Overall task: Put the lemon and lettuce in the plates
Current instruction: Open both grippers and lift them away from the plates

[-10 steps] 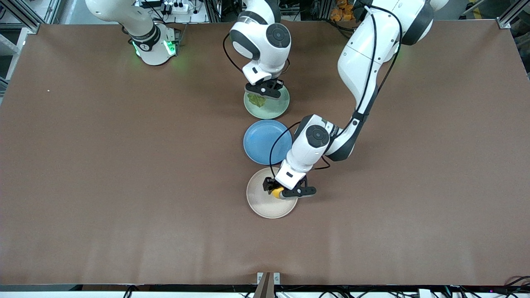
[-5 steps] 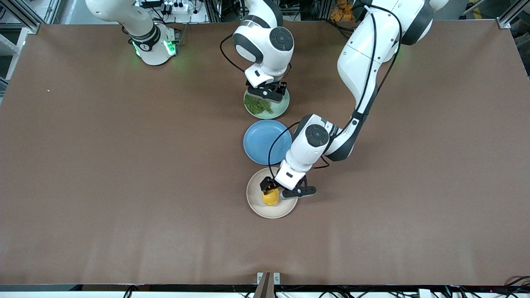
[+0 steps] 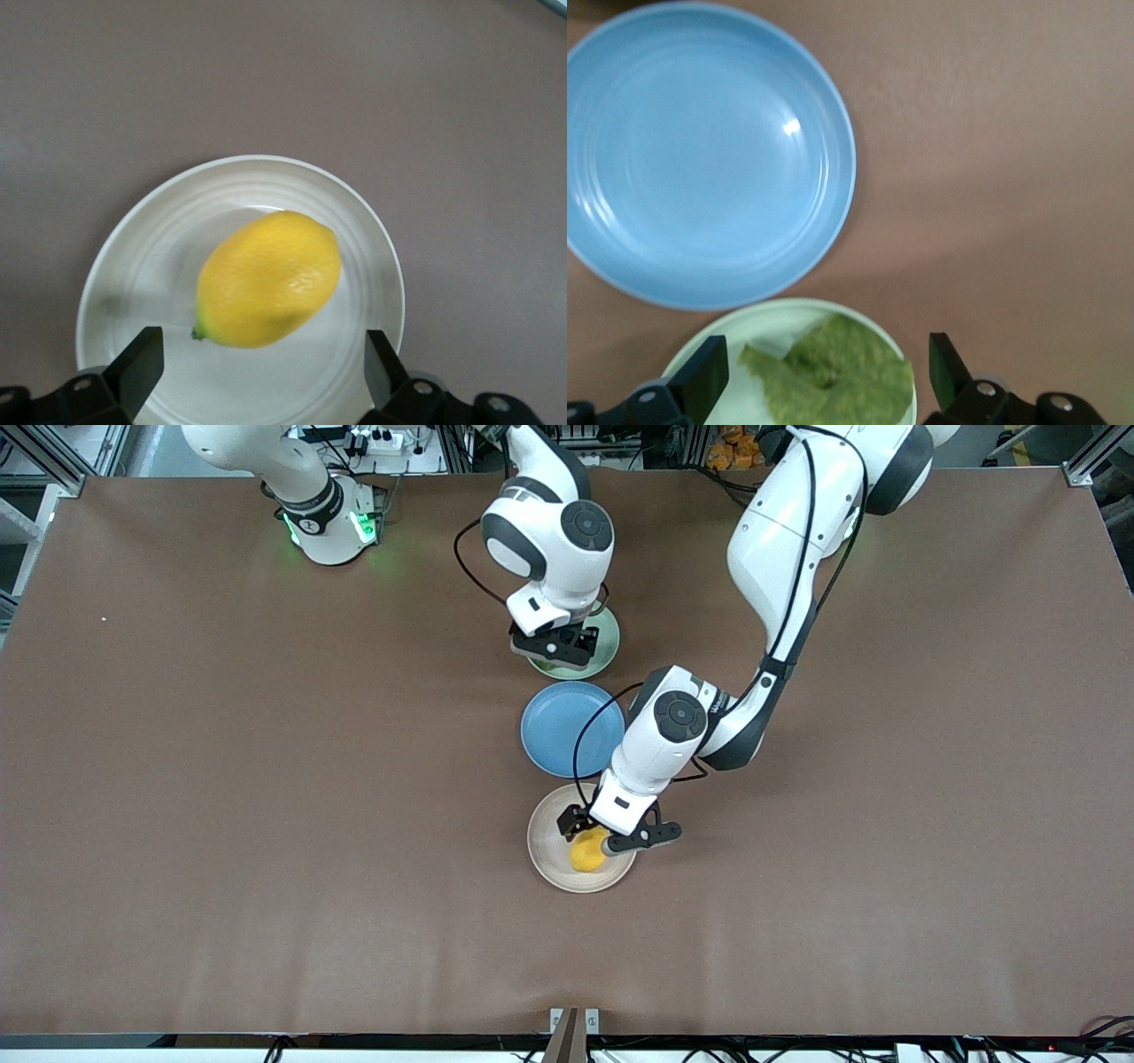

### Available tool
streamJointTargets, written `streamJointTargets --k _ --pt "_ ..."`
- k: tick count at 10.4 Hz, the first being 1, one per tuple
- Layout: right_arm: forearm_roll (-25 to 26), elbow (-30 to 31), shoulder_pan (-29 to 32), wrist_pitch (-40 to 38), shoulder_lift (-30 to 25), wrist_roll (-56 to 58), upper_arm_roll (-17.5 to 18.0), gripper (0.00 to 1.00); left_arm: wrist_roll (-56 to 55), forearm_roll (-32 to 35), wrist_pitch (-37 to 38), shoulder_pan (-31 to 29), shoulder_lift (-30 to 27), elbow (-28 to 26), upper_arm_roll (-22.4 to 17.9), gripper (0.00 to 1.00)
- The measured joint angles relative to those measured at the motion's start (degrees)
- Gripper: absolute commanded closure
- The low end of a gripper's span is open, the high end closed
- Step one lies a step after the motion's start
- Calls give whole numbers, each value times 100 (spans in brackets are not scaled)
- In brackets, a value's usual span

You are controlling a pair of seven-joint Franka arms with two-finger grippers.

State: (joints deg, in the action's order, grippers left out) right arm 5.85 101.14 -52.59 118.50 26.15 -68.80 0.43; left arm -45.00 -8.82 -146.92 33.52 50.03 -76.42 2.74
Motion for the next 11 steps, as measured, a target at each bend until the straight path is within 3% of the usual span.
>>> streamJointTargets --k 7,11 --pt "14 -12 1318 126 -2 1688 -32 0 242 0 1525 -394 -531 -4 -127 0" --pt "17 -13 2436 129 -2 3066 -42 0 1161 0 2440 -1053 -828 -1 -142 0"
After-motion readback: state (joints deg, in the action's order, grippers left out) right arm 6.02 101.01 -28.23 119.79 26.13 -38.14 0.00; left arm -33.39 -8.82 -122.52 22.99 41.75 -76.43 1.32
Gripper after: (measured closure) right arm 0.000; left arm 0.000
